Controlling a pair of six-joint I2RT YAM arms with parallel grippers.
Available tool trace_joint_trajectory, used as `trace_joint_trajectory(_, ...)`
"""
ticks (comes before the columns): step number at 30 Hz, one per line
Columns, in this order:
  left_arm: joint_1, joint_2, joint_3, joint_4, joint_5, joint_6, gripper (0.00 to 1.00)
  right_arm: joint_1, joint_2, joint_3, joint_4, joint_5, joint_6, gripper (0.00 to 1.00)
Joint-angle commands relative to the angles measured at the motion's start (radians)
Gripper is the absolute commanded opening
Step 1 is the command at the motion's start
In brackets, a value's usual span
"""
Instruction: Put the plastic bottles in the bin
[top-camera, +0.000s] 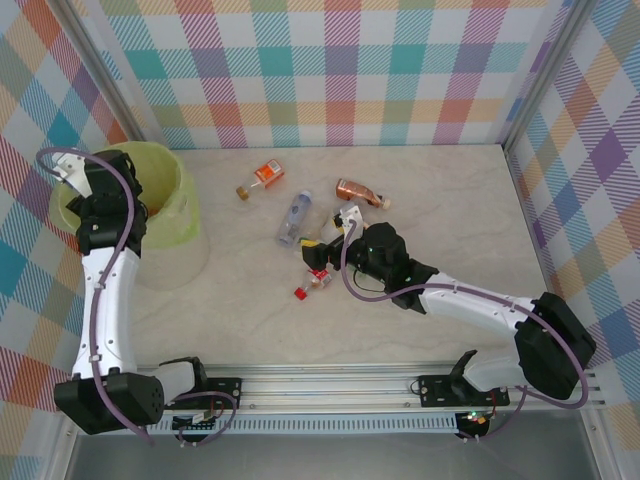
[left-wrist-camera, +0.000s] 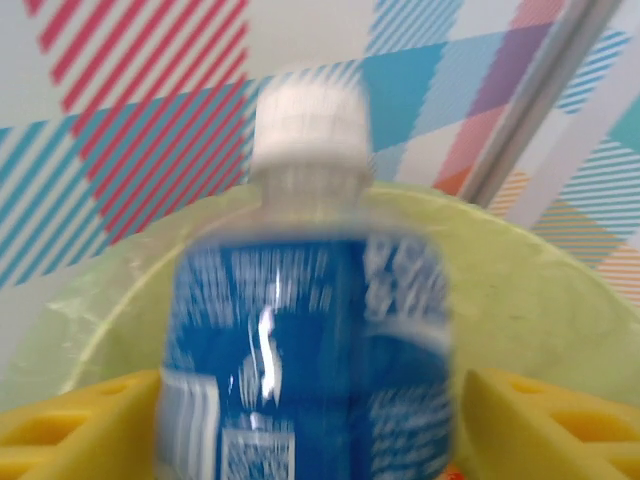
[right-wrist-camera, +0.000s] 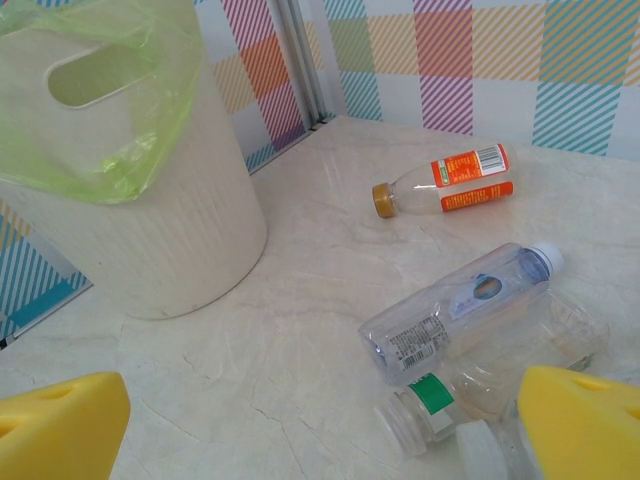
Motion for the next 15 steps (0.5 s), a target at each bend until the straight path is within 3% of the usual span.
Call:
trace_joint_trajectory(1,0.038,0.004,0.022,-0.063,-0.035,-0.058,0.87,-0.005,-0.005,0.030,0.004,0.000,0.012,1.00)
trace_joint_trajectory(6,0.040,0.008,0.042,-0.091,-0.022,-0.080,0.95,-0.004,-0.003,0.030,0.004,-0.003,0.013,1.00)
trace_joint_trajectory(15,0.005,0.010,0.099,-0.106,0.177,-0.063,1.00,-0.004,0.000,0.023,0.002,0.011,0.027,1.00)
